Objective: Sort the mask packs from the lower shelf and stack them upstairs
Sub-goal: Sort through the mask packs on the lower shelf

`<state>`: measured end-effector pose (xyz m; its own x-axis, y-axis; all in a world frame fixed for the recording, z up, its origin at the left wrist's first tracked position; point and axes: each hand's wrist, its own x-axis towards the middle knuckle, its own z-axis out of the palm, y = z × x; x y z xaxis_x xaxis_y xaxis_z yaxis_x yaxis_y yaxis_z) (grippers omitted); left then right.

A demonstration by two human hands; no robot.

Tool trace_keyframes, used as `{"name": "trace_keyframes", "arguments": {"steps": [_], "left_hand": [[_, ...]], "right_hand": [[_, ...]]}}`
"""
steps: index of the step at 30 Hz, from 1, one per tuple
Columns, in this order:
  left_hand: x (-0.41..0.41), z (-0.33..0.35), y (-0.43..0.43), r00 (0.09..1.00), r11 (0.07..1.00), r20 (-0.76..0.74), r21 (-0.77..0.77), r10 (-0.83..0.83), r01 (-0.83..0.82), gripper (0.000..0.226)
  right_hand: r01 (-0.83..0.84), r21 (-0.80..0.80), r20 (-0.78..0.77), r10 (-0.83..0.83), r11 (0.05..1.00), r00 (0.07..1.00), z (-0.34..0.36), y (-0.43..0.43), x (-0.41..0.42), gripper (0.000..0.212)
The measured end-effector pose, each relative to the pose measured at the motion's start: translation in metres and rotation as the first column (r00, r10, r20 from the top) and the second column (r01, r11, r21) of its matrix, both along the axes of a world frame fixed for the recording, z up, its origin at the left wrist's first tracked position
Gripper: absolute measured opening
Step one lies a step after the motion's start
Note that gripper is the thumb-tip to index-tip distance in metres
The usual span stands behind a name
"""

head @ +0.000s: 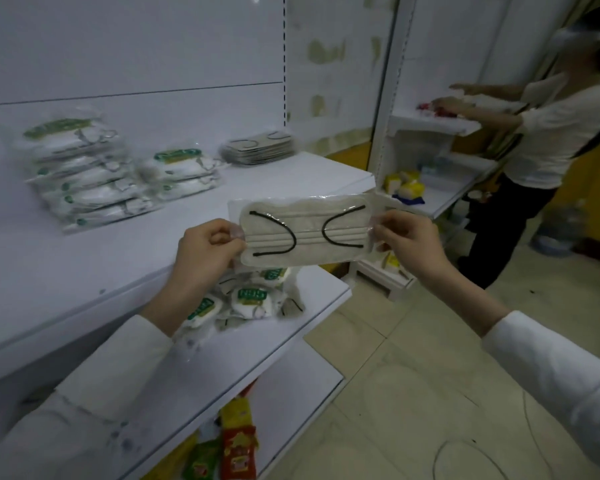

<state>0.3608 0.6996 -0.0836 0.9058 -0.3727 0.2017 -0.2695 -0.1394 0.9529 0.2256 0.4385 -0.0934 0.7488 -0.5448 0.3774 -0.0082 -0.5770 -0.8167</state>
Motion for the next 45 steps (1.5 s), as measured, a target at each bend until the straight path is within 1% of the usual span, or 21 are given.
{"name": "trace_keyframes", "arguments": {"steps": [4,8,13,17,20,23,25,28,31,33,35,37,39,42,45], "left_hand": [[0.026,0.002,-0.042,1.000,1.000,0.007,0.017,0.003,-0.003,0.019],[0.071,0.005,-0.092,0.999,0.998,-0.012,0.015,0.053,-0.053,0.021],[0.126,0.018,-0.141,0.997,0.997,0.014,0.040,0.071,-0.072,0.022],[0.163,0.025,-0.167,0.992,0.990,0.019,0.061,0.128,-0.129,0.017],[0.190,0.030,-0.183,0.979,0.978,0.023,0.032,0.205,-0.205,0.017],[0.219,0.039,-0.195,0.935,0.936,0.060,0.006,0.350,-0.351,0.016],[0.240,0.048,-0.202,0.880,0.883,0.078,-0.012,0.468,-0.468,0.018],[0.269,0.061,-0.211,0.793,0.800,0.118,-0.021,0.598,-0.600,0.024],[0.291,0.064,-0.213,0.735,0.736,0.071,0.012,0.674,-0.676,0.030],[0.302,0.062,-0.212,0.685,0.683,0.032,0.061,0.728,-0.728,0.025],[0.308,0.057,-0.213,0.681,0.680,-0.015,0.073,0.732,-0.730,0.012],[0.311,0.052,-0.216,0.697,0.697,-0.031,0.075,0.717,-0.714,0.013],[0.312,0.051,-0.218,0.699,0.698,-0.024,0.098,0.714,-0.710,0.007],[0.313,0.050,-0.222,0.688,0.679,0.010,0.147,0.726,-0.719,0.016],[0.316,0.047,-0.227,0.662,0.638,0.060,0.214,0.747,-0.740,0.018]], "right_hand": [[-0.026,0.050,-0.001,0.026,0.998,1.000,-0.003,-0.042,0.026,0.015],[-0.077,0.063,0.017,0.076,0.995,0.997,0.003,-0.090,0.072,0.016],[-0.139,0.060,0.013,0.138,0.988,0.990,0.021,-0.145,0.137,0.014],[-0.200,0.053,-0.017,0.201,0.978,0.979,0.029,-0.187,0.197,0.015],[-0.256,0.059,-0.003,0.257,0.965,0.966,0.033,-0.215,0.253,0.015],[-0.357,0.064,0.033,0.355,0.932,0.934,0.041,-0.232,0.313,0.016],[-0.410,0.064,0.041,0.408,0.910,0.912,0.049,-0.240,0.351,0.017],[-0.456,0.006,0.047,0.455,0.890,0.889,0.065,-0.246,0.405,0.020],[-0.498,-0.002,-0.002,0.498,0.867,0.867,0.079,-0.243,0.447,0.022],[-0.519,-0.020,-0.072,0.516,0.855,0.853,0.078,-0.239,0.467,0.023],[-0.535,-0.022,-0.098,0.530,0.845,0.842,0.071,-0.235,0.480,0.023],[-0.529,-0.031,-0.089,0.525,0.848,0.847,0.062,-0.234,0.489,0.020],[-0.514,-0.048,-0.092,0.509,0.856,0.856,0.056,-0.234,0.495,0.015],[-0.528,-0.025,-0.126,0.522,0.849,0.844,0.048,-0.235,0.502,0.015],[-0.549,-0.103,-0.158,0.531,0.829,0.832,0.042,-0.233,0.503,0.015]]}}
